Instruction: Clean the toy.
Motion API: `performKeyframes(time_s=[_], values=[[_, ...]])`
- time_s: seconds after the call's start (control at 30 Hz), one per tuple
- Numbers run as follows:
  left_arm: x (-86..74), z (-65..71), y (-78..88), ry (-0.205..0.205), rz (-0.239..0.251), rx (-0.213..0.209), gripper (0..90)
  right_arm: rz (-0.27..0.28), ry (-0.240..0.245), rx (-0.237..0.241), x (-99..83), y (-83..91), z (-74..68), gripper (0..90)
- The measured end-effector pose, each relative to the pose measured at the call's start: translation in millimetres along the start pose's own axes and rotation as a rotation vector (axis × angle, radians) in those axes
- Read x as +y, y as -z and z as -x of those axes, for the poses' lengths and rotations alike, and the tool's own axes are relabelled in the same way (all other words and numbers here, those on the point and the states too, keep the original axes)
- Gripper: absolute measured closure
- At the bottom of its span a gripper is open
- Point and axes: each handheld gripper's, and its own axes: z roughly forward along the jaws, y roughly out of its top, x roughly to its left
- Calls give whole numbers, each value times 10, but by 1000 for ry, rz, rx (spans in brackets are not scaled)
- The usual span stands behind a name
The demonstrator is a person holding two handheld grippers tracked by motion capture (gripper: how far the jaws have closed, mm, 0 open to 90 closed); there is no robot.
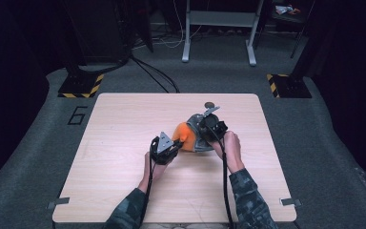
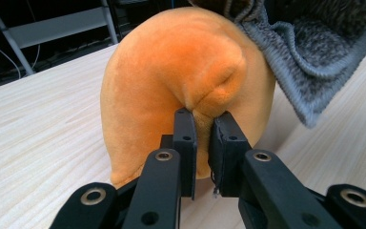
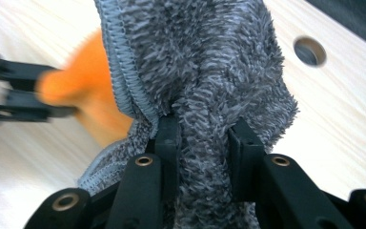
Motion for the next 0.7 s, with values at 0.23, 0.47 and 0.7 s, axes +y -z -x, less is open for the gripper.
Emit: performKeyframes(time_s=[0.23, 0.47, 0.7], values=[[-13, -23, 0, 8, -13, -4, 822, -108, -91, -41, -235, -370, 339, 699], [-28, -55, 13, 13, -24, -4, 821, -154, -147, -2, -379, -539, 463, 698], [-42, -71, 14, 23, -14, 2, 821, -64, -92, -31, -233, -176, 294, 698]])
